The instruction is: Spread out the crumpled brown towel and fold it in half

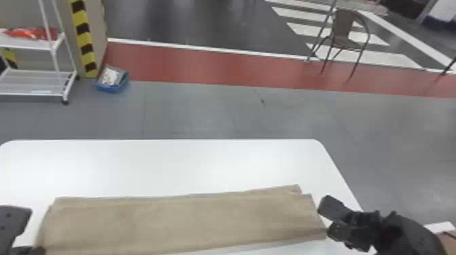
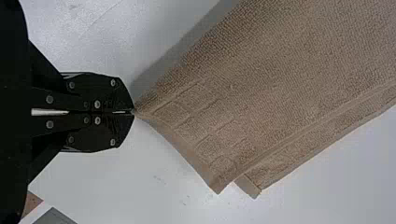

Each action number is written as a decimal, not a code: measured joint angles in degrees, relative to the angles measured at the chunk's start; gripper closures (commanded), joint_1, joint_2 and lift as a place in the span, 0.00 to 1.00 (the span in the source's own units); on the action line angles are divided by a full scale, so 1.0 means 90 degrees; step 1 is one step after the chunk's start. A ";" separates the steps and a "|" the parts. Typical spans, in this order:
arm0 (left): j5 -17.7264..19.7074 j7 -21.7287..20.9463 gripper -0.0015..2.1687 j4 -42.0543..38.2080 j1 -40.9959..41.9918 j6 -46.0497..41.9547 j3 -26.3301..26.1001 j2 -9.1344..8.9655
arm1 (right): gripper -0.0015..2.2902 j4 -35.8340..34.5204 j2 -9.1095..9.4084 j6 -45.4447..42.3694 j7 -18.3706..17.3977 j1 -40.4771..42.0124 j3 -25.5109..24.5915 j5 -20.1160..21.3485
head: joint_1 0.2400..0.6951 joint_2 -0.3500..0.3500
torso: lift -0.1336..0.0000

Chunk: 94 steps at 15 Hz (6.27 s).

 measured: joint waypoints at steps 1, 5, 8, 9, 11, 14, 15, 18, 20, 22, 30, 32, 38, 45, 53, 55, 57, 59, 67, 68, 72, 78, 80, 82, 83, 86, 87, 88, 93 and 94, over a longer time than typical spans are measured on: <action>-0.0001 0.0005 0.06 0.0000 0.0006 0.0004 -0.0009 -0.0003 | 0.08 -0.0057 0.0005 0.0020 -0.0002 0.0023 -0.0051 -0.0070 | 1.00 0.11 | 1.00; -0.0161 0.0115 0.03 -0.0224 0.0019 0.0623 -0.0120 -0.0050 | 0.02 -0.0655 0.0037 -0.0023 0.0470 0.0275 -0.0399 -0.0475 | 1.00 0.11 | 1.00; -0.0166 0.0109 0.03 -0.0497 0.0065 0.0760 -0.0094 -0.0058 | 0.03 -0.1014 0.0053 -0.0256 0.0944 0.0350 -0.0863 -0.1099 | 1.00 0.14 | 1.00; -0.0145 0.0126 0.03 -0.0524 0.0059 0.0762 -0.0100 -0.0057 | 0.04 -0.1041 0.0060 -0.0242 0.0903 0.0337 -0.0966 -0.1287 | 1.00 0.14 | 1.00; -0.0092 0.0204 0.04 -0.0528 -0.0028 0.0661 -0.0133 -0.0058 | 0.04 -0.0982 0.0087 -0.0060 0.0704 0.0248 -0.1081 -0.1660 | 1.00 0.13 | 1.00; -0.0069 0.0181 0.04 -0.0517 -0.0226 0.0620 -0.0176 -0.0074 | 0.04 -0.0815 0.0172 0.0133 0.0238 0.0157 -0.1117 -0.1848 | 1.00 0.12 | 1.00; -0.0037 0.0160 0.08 -0.0507 -0.0290 0.0622 -0.0176 -0.0076 | 0.04 -0.0757 0.0187 0.0147 0.0147 0.0142 -0.1121 -0.1856 | 1.00 0.11 | 1.00; 0.0315 -0.0092 0.15 -0.0258 -0.0648 0.0653 -0.0135 -0.0059 | 0.04 -0.0573 0.0197 0.0142 -0.0003 0.0104 -0.1127 -0.1877 | 1.00 0.08 | 1.00; 0.0461 -0.0239 0.15 0.0095 -0.0953 0.0690 -0.0115 -0.0065 | 0.04 -0.0508 0.0206 0.0139 -0.0024 0.0102 -0.1139 -0.1884 | 1.00 0.07 | 1.00; 0.0536 -0.0224 0.15 0.0476 -0.1223 0.0686 -0.0119 -0.0061 | 0.04 -0.0467 0.0208 0.0134 -0.0025 0.0114 -0.1166 -0.1884 | 1.00 0.06 | 1.00; 0.0692 -0.1025 0.15 0.1367 -0.1839 0.0297 0.0749 0.0000 | 0.04 -0.0247 0.0197 0.0007 -0.0082 0.0158 -0.1203 -0.1896 | 1.00 0.11 | 1.00; 0.0698 -0.1142 0.03 0.1366 -0.1858 0.0414 0.0843 -0.0002 | 0.04 -0.0219 0.0191 0.0000 -0.0090 0.0158 -0.1198 -0.1895 | 1.00 0.11 | 1.00; 0.0962 -0.1363 0.07 0.1384 -0.2040 0.1314 0.1036 0.0001 | 0.04 -0.0109 0.0173 -0.0008 -0.0142 0.0168 -0.1196 -0.1884 | 1.00 0.09 | 1.00; 0.1331 -0.1826 0.15 0.2125 -0.2529 0.1177 0.1261 0.0045 | 0.04 -0.0053 0.0154 -0.0020 -0.0150 0.0168 -0.1196 -0.1861 | 1.00 0.06 | 1.00; 0.1416 -0.1888 0.16 0.2391 -0.2721 0.1202 0.1485 0.0118 | 0.04 0.0019 0.0103 -0.0020 -0.0149 0.0142 -0.1162 -0.1864 | 1.00 0.08 | 1.00; 0.1399 -0.1768 0.16 0.2385 -0.2717 0.1186 0.1503 0.0118 | 0.04 0.0038 0.0103 -0.0020 -0.0141 0.0139 -0.1132 -0.1864 | 1.00 0.09 | 1.00; 0.1375 -0.1710 0.16 0.2387 -0.2713 0.1152 0.1509 0.0122 | 0.04 0.0049 0.0104 -0.0020 -0.0141 0.0138 -0.1120 -0.1862 | 1.00 0.10 | 1.00; 0.1340 -0.1500 0.16 0.2404 -0.2690 0.1013 0.1505 0.0124 | 0.04 0.0054 0.0104 -0.0020 -0.0141 0.0138 -0.1118 -0.1863 | 1.00 0.11 | 1.00; 0.1264 -0.1571 0.21 0.2602 -0.2711 0.0970 0.1453 0.0276 | 0.04 0.0083 0.0111 -0.0020 -0.0141 0.0118 -0.1072 -0.1866 | 1.00 0.14 | 1.00; 0.1264 -0.1575 0.32 0.2640 -0.2714 0.0975 0.1450 0.0294 | 0.04 0.0089 0.0111 -0.0020 -0.0141 0.0108 -0.1063 -0.1865 | 1.00 0.14 | 1.00; 0.1276 -0.1562 0.47 0.2696 -0.2717 0.0962 0.1484 0.0322 | 0.04 0.0102 0.0111 -0.0020 -0.0141 0.0096 -0.1050 -0.1864 | 1.00 0.15 | 1.00; 0.1313 -0.1579 0.47 0.2584 -0.2617 0.0937 0.1559 0.0317 | 0.04 0.0133 0.0115 -0.0007 -0.0160 0.0003 -0.1049 -0.1864 | 1.00 0.16 | 1.00; 0.1317 -0.1579 0.47 0.2563 -0.2588 0.0918 0.1560 0.0317 | 0.04 0.0148 0.0112 -0.0002 -0.0160 -0.0011 -0.1049 -0.1855 | 1.00 0.15 | 1.00; 0.1322 -0.1578 0.47 0.2518 -0.2530 0.0861 0.1565 0.0312 | 0.04 0.0161 0.0111 -0.0001 -0.0159 -0.0023 -0.1049 -0.1845 | 1.00 0.15 | 1.00; 0.1338 -0.1579 0.47 0.2402 -0.2440 0.0813 0.1568 0.0305 | 0.04 0.0163 0.0111 -0.0001 -0.0155 -0.0027 -0.1049 -0.1835 | 1.00 0.15 | 1.00; 0.1506 -0.1727 0.47 0.1803 -0.2020 0.0562 0.1588 0.0268 | 0.04 0.0186 0.0111 0.0003 -0.0152 -0.0050 -0.1048 -0.1818 | 1.00 0.15 | 1.00; 0.1623 -0.1792 0.47 0.1578 -0.1851 0.0434 0.1612 0.0260 | 0.04 0.0197 0.0111 0.0008 -0.0154 -0.0062 -0.1042 -0.1811 | 1.00 0.14 | 1.00; 0.1718 -0.1891 0.47 0.1402 -0.1715 0.0320 0.1645 0.0251 | 0.04 0.0211 0.0112 0.0010 -0.0157 -0.0070 -0.1034 -0.1803 | 1.00 0.14 | 1.00; 0.1798 -0.1796 0.27 0.1323 -0.1594 0.0072 0.1656 0.0245 | 0.04 0.0336 0.0125 0.0019 -0.0161 -0.0184 -0.0920 -0.1779 | 1.00 0.16 | 1.00; 0.1778 -0.1780 0.27 0.1437 -0.1644 0.0021 0.1629 0.0253 | 0.04 0.0351 0.0128 0.0019 -0.0161 -0.0197 -0.0903 -0.1777 | 1.00 0.16 | 1.00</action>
